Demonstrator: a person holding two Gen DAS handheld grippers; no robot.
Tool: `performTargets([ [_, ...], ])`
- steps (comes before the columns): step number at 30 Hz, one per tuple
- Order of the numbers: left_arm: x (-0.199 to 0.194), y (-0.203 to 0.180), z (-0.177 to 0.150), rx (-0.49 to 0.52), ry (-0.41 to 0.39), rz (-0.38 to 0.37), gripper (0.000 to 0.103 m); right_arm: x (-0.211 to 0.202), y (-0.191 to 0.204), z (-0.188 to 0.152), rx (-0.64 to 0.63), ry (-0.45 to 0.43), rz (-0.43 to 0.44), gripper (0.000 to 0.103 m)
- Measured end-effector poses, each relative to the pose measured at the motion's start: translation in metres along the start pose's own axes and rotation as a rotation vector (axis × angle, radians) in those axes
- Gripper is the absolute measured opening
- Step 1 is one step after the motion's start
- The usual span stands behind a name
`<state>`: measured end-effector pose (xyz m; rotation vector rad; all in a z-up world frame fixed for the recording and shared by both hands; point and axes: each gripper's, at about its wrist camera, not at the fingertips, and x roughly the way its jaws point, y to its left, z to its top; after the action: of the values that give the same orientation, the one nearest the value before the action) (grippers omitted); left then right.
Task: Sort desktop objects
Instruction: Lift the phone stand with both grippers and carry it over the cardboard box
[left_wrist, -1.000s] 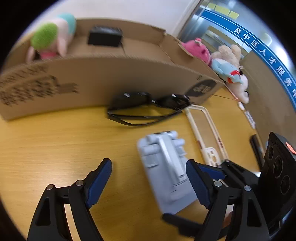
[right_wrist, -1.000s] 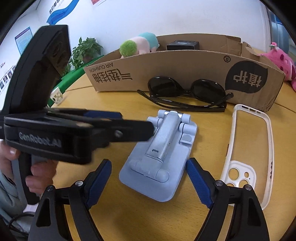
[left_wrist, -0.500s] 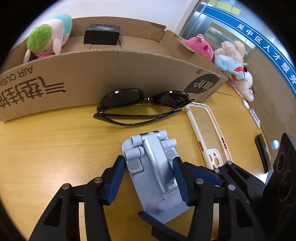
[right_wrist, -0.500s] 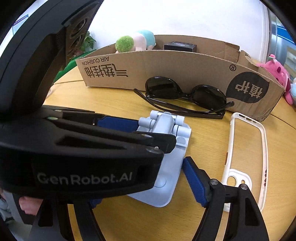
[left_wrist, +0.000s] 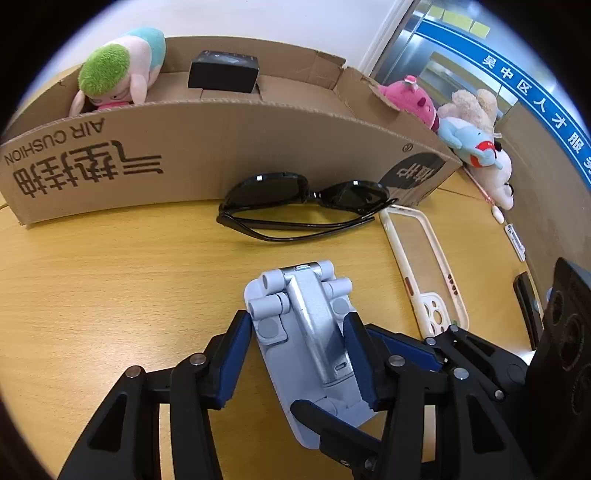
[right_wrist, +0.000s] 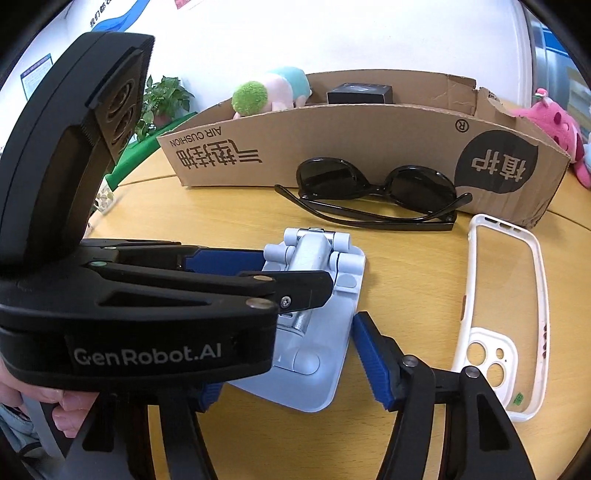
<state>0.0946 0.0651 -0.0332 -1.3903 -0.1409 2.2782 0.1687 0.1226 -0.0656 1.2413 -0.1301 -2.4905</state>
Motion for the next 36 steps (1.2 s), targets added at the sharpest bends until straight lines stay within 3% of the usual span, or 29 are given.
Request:
performTargets([
  [4, -0.015, 0.000, 0.004, -0.002, -0.049, -0.016, 0.035, -0.002, 0.000, 0.001, 0.016, -0.015, 0.015, 0.061],
  [6, -0.019, -0.001, 0.006, 0.008, -0.061, -0.023, 0.032, -0.005, -0.001, 0.004, 0.027, -0.023, 0.015, 0.060],
  [11, -0.013, 0.004, 0.005, -0.017, -0.036, -0.006, 0.038, -0.006, -0.004, 0.007, 0.048, -0.025, 0.012, 0.056],
  [12, -0.011, 0.006, 0.003, -0.026, -0.024, -0.011, 0.038, -0.006, -0.006, 0.008, 0.052, -0.026, 0.004, 0.045],
  [14, -0.004, 0.008, 0.001, -0.036, 0.013, -0.001, 0.040, -0.003, -0.008, 0.008, 0.059, -0.008, 0.017, 0.045],
  [18, -0.003, 0.004, 0.001, -0.024, 0.010, -0.001, 0.046, 0.002, -0.005, 0.009, 0.046, 0.018, 0.010, 0.048],
  [20, 0.001, 0.002, 0.000, -0.015, 0.028, 0.004, 0.054, 0.002, -0.007, 0.009, 0.058, 0.021, 0.022, 0.052],
  [23, 0.007, -0.004, -0.002, 0.014, 0.040, 0.033, 0.057, 0.004, -0.001, 0.005, 0.035, 0.031, 0.031, 0.089],
  [24, 0.007, -0.007, -0.005, 0.045, 0.028, 0.050, 0.058, 0.006, 0.006, 0.002, 0.001, 0.035, 0.009, 0.090],
  [27, 0.008, -0.012, -0.008, 0.087, 0.019, 0.076, 0.058, 0.006, 0.012, 0.000, -0.028, 0.031, -0.035, 0.087],
  [30, 0.008, -0.012, -0.007, 0.077, 0.026, 0.090, 0.056, 0.005, 0.013, -0.001, -0.037, 0.028, -0.062, 0.072],
  [31, 0.008, -0.013, -0.007, 0.082, 0.024, 0.099, 0.056, 0.005, 0.013, -0.001, -0.034, 0.029, -0.035, 0.062],
  [36, 0.007, -0.017, -0.011, 0.085, 0.013, 0.115, 0.054, 0.001, 0.011, -0.002, -0.005, 0.014, -0.026, 0.060],
])
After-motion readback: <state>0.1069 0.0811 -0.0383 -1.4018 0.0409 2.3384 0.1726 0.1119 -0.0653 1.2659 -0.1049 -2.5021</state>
